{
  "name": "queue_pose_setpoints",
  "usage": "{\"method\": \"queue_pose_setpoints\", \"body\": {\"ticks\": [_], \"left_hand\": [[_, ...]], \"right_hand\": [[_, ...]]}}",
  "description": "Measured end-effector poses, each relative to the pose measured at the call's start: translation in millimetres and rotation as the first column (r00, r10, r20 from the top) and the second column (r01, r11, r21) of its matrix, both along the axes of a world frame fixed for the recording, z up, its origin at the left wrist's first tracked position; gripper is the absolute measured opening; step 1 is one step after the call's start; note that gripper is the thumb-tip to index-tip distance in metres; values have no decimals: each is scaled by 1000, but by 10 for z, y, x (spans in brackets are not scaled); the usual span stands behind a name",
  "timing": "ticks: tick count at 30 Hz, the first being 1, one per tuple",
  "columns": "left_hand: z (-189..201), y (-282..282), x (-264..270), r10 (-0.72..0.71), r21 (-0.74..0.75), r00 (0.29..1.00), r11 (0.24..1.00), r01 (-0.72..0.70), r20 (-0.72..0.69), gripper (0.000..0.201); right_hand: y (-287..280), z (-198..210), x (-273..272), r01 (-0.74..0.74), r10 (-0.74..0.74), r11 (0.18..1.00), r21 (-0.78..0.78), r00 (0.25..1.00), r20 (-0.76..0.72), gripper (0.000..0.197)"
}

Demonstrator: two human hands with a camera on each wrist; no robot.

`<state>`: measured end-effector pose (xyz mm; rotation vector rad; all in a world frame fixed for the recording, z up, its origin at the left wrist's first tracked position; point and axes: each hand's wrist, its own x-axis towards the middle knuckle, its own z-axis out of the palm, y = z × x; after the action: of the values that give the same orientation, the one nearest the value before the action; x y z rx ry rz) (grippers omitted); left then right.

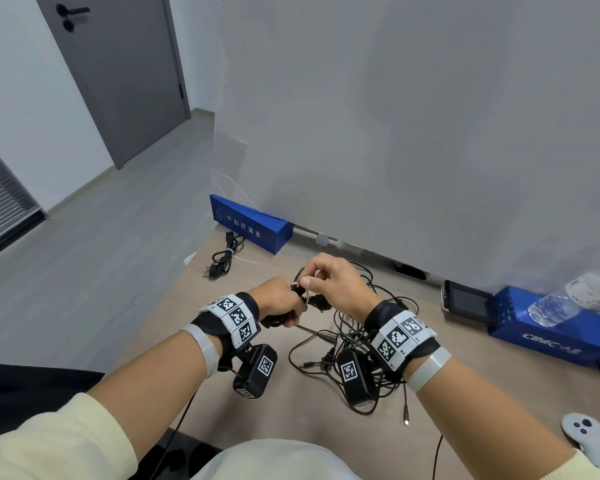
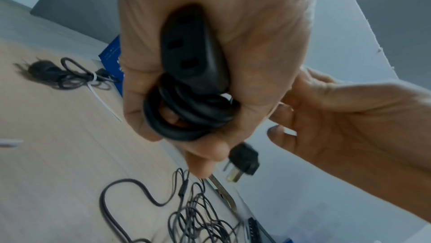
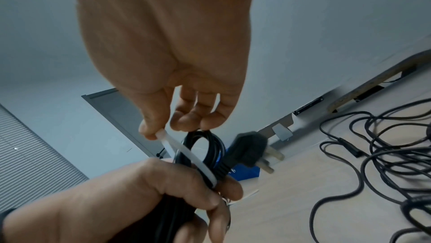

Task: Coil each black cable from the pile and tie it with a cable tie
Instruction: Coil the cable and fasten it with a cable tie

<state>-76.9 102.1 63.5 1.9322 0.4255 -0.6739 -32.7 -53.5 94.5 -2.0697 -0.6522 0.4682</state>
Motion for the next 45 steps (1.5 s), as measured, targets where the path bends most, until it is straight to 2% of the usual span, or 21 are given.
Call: {"method": "queue_pose_setpoints", "body": {"ticks": [4,7,10,13,19,23,25,29,32,34,36,37,39,41,45], "left_hand": [[-3,52,28,24,-22,1000,999,-23,19,21],[45,21,30,32,-83,999,996,-29,35,17],[62,83,50,59,-111,998,992,-55,33,11],[66,218,52,108,-177,994,979,-106,2,14],[126,354,79,143,-305,989,944,-128,27,19],[189,302,77,168,-395,986,906,-152,6,22],[197,233,95,209,-473,978,860,-190,-11,23],[217,121,121,304,-633,950,721,-280,-74,22],[226,18,113,329,-673,943,686,-277,-53,22],[197,-50,102,355,-688,935,673,-270,-20,28],[172,-76,96,378,-658,925,706,-264,34,34],[164,-81,97,378,-633,924,728,-263,51,36],[178,-101,87,353,-604,933,759,-245,66,28],[212,-160,61,302,-588,948,787,-187,103,16],[196,-268,18,260,-402,935,904,-147,242,4]], "right_hand": [[-57,-2,-33,-65,65,993,101,998,0,12],[-28,22,-64,-55,82,970,237,991,-107,10],[-51,51,-81,-46,105,955,292,976,-189,13],[-98,52,-82,-42,101,963,266,972,-212,12],[-170,-18,-95,-9,54,984,180,967,-249,14],[-273,-111,-73,7,25,992,122,966,-257,19],[-291,-144,-74,13,14,994,113,972,-236,19],[-315,-205,2,30,-13,995,96,984,-176,15],[-298,-234,96,31,-24,998,58,993,-113,18],[-306,-214,112,60,-48,994,89,991,-127,13],[-320,-179,71,87,-70,990,111,987,-147,3],[-329,-174,43,91,-77,992,92,987,-141,5],[-327,-209,12,82,-84,996,-32,995,-44,20],[-309,-233,-2,95,-92,987,-127,995,30,23],[-379,-226,1,130,-131,988,-86,991,-6,20]]}}
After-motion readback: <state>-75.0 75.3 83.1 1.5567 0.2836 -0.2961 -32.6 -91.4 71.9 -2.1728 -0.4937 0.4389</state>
